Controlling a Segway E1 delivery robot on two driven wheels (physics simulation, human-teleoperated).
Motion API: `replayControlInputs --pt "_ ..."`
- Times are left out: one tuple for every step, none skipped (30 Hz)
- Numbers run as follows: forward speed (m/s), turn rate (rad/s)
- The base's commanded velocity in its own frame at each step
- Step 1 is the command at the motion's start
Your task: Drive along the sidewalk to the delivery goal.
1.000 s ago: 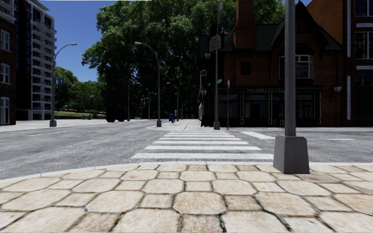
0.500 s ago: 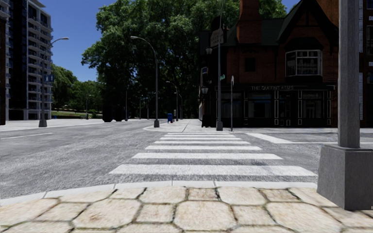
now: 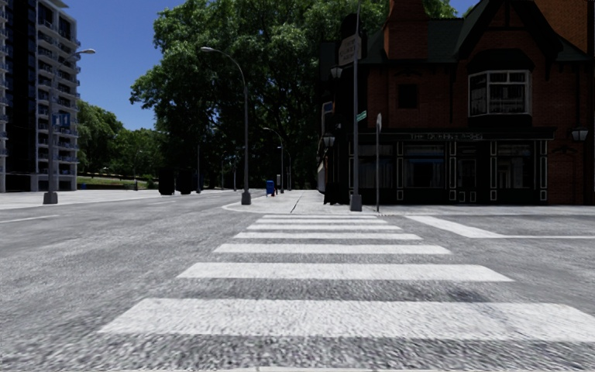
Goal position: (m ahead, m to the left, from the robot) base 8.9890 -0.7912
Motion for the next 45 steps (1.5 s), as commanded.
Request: replayControlInputs --pt "2.00 0.00" --pt "2.00 0.00" --pt "2.00 0.00" --pt "2.00 0.00" --pt "2.00 0.00" --pt "2.00 0.00" --pt "2.00 0.00" --pt "2.00 0.00" --pt "2.00 0.00" --pt "2.00 0.00" --pt "2.00 0.00" --pt "2.00 0.00" --pt "2.00 0.00" --pt "2.00 0.00" --pt "2.00 0.00" --pt "2.00 0.00" --pt "2.00 0.00" --pt "2.00 0.00" --pt "2.00 0.00" --pt "2.00 0.00" --pt "2.00 0.00" --pt "2.00 0.00" --pt "2.00 0.00" --pt "2.00 0.00" --pt "2.00 0.00" --pt "2.00 0.00" --pt "2.00 0.00" --pt "2.00 0.00" --pt "2.00 0.00" --pt "2.00 0.00" --pt "2.00 0.00" --pt "2.00 0.00" --pt "2.00 0.00" --pt "2.00 0.00" --pt "2.00 0.00" --pt "2.00 0.00" --pt "2.00 0.00" --pt "2.00 0.00" --pt "2.00 0.00" --pt "2.00 0.00" --pt "2.00 0.00" --pt "2.00 0.00" --pt "2.00 0.00" --pt "2.00 0.00" --pt "2.00 0.00"
